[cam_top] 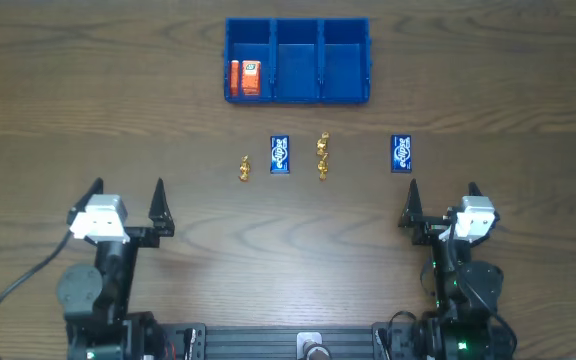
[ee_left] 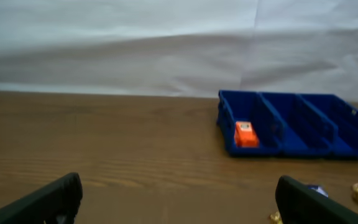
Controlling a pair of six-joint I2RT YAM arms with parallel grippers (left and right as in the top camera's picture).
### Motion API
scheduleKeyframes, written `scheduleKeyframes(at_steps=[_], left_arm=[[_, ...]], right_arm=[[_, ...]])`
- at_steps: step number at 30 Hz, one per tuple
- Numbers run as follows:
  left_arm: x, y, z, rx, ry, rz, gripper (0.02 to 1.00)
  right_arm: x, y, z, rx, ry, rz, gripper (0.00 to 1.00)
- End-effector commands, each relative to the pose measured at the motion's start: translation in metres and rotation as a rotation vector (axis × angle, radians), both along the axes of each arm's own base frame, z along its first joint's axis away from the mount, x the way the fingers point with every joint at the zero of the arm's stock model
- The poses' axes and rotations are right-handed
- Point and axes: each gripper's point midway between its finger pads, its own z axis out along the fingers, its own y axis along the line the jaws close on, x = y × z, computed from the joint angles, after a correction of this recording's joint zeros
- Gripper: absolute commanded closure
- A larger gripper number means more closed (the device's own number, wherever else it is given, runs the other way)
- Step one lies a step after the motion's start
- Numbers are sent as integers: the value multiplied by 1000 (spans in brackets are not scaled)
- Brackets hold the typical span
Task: Sort Candies Into Trays
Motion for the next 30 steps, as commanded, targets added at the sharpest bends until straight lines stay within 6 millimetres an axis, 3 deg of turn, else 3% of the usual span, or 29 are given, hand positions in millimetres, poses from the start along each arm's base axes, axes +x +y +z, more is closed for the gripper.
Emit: scheduleKeyframes(at_steps=[1, 21, 25, 30], left_arm=[[2, -6, -46, 8, 76, -42, 20], [2, -8, -47, 7, 81, -51, 20], [2, -8, -47, 7, 81, -51, 23], [2, -8, -47, 7, 81, -51, 20]], right_arm=[[0, 2, -1, -8, 2, 9, 1], [-1, 0, 0, -8, 1, -3, 1], [0, 0, 0, 75, 7, -7, 1], [7, 4, 43, 80, 98, 15, 1]])
